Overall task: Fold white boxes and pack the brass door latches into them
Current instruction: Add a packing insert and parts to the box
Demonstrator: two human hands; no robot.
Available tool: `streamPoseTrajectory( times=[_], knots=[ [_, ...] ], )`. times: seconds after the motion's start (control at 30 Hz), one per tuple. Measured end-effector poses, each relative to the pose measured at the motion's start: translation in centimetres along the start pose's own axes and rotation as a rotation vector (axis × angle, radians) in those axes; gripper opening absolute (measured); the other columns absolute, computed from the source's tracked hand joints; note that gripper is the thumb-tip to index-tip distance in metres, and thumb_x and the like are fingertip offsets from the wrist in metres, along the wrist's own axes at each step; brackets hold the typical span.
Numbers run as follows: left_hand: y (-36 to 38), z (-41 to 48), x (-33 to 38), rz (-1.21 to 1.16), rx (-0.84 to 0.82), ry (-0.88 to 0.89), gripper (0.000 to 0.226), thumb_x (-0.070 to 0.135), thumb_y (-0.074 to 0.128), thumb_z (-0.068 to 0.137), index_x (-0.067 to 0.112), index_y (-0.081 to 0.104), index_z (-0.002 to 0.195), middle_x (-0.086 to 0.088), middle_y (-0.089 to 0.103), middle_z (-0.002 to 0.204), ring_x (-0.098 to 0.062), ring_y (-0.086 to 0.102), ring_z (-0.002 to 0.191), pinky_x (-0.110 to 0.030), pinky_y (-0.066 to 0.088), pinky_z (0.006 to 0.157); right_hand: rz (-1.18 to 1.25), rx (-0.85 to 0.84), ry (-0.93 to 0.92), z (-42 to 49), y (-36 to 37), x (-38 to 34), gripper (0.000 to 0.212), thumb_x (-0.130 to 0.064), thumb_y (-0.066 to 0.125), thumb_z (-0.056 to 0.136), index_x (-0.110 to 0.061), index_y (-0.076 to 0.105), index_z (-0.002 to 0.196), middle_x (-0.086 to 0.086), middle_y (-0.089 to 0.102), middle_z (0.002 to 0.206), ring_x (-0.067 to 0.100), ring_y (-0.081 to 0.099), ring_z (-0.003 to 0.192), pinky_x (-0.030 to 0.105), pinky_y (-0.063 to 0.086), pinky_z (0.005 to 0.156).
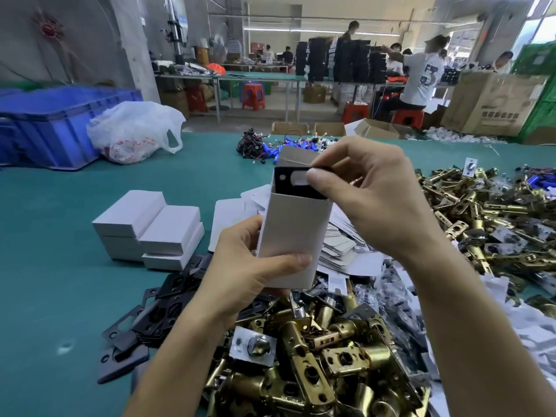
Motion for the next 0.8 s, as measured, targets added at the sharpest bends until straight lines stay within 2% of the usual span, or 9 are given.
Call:
streamPoseTrajectory(
  times=[0.07,0.13,0.23,0.43,0.57,0.7,0.8],
  knots=[
    [-0.1,0.0,0.0,-0.011,-0.001,-0.006,0.047,0.018,0.089,0.060,0.024,0.075,0.104,-0.007,0.077,0.097,-0.030,0.076,0.079,-0.034,0.057,0.051,-0.026,-0.054,-0.005,0.2,0.2,0.3,0.003,-0.011,0.073,0.087,-0.014,0.072,0.087,-0.002,0.071,0.076,0.011,0.063,0.064,0.023,0.049,0.060],
    [0.0,0.0,-0.1,-0.006,-0.003,-0.007,0.046,0.018,0.090,0.060,0.027,0.075,0.102,-0.007,0.077,0.097,-0.031,0.076,0.080,-0.035,0.057,0.051,-0.058,-0.088,-0.009,0.4,0.2,0.5,0.004,-0.010,0.073,0.086,-0.014,0.073,0.087,-0.006,0.068,0.073,0.002,0.056,0.056,0.012,0.041,0.055],
    [0.1,0.0,-0.1,0.000,-0.003,0.005,0.046,0.019,0.091,0.059,0.029,0.075,0.101,-0.007,0.077,0.098,-0.032,0.075,0.081,-0.035,0.057,0.051,-0.135,-0.124,-0.018,0.8,-0.1,0.6,0.005,-0.009,0.076,0.084,-0.013,0.076,0.088,-0.008,0.063,0.070,-0.010,0.052,0.052,0.003,0.036,0.053],
    [0.2,0.0,0.0,-0.018,0.004,0.055,0.049,0.018,0.092,0.058,0.030,0.075,0.102,-0.007,0.076,0.099,-0.033,0.076,0.076,-0.035,0.057,0.049,-0.102,-0.103,-0.026,1.1,-0.2,0.5,0.004,-0.015,0.080,0.081,-0.017,0.077,0.083,-0.005,0.073,0.074,-0.008,0.055,0.055,0.007,0.036,0.055],
    [0.2,0.0,0.0,0.005,0.028,0.084,0.048,0.019,0.092,0.057,0.029,0.075,0.101,-0.009,0.075,0.094,-0.032,0.073,0.067,-0.032,0.055,0.047,-0.148,-0.191,-0.017,1.1,-0.5,0.0,0.002,-0.014,0.081,0.080,-0.014,0.079,0.080,-0.008,0.069,0.070,-0.011,0.053,0.051,0.004,0.036,0.051],
    [0.4,0.1,-0.1,0.024,0.023,0.104,0.044,0.015,0.091,0.060,0.030,0.075,0.098,-0.006,0.075,0.089,-0.030,0.073,0.066,-0.031,0.055,0.047,-0.350,-0.305,0.025,1.6,-1.0,-0.2,0.004,-0.024,0.078,0.084,-0.022,0.080,0.081,-0.004,0.071,0.073,-0.010,0.054,0.061,0.005,0.036,0.055],
    [0.5,0.1,-0.2,0.028,0.023,0.106,0.044,0.015,0.091,0.059,0.031,0.075,0.097,-0.006,0.075,0.088,-0.029,0.073,0.065,-0.031,0.055,0.046,-0.433,-0.366,0.041,1.9,-1.2,-0.5,0.006,-0.026,0.076,0.085,-0.024,0.081,0.084,-0.006,0.074,0.079,0.004,0.061,0.082,0.010,0.037,0.068]
  ],
)
Point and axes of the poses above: each hand's wrist, its own z-axis towards the middle knuckle, its own y-axis out of the palm, x = y × z, the point moved 3 cm from there along z, towards the middle knuckle
